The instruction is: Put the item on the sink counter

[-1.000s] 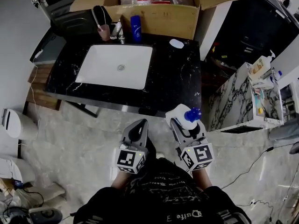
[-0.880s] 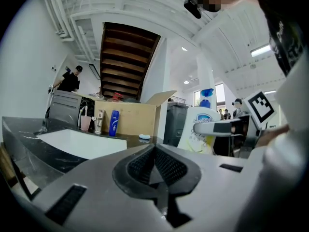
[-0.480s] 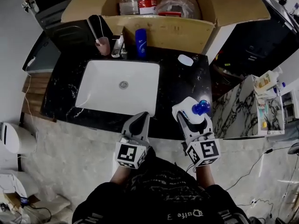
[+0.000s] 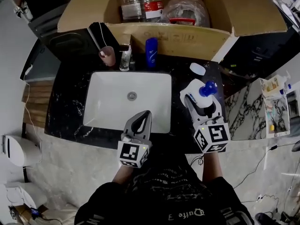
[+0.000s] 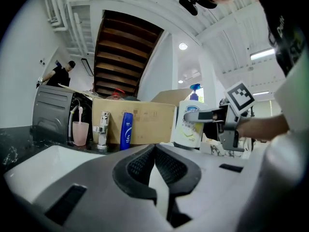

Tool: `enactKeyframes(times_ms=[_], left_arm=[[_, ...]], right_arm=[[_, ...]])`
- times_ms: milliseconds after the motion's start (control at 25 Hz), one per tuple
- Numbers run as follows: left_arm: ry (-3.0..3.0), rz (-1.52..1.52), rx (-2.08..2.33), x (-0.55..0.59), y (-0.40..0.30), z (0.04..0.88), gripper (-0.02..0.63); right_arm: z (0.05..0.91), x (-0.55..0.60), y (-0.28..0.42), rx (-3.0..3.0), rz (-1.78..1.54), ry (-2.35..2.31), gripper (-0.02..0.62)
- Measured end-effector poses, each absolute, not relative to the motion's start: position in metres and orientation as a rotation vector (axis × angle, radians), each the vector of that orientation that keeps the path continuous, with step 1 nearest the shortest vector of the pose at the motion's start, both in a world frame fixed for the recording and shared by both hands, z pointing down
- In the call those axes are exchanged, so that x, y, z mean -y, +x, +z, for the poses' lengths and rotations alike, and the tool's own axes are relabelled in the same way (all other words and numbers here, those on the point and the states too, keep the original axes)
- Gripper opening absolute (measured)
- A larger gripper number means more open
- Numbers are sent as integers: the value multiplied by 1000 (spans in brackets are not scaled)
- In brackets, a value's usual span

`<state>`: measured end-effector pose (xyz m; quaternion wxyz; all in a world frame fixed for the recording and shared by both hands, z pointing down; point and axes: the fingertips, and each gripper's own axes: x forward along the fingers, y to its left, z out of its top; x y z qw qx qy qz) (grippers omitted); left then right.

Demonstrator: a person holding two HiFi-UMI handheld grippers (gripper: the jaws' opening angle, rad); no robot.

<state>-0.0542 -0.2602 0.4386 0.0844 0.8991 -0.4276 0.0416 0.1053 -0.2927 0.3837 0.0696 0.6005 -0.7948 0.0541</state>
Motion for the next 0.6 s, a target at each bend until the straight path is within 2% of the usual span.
enactKeyframes(times_ms=[600], left_arm=[[2594, 147, 1385, 286, -71, 437, 8]], right_arm=[[372, 406, 99, 2430, 82, 1620, 264]])
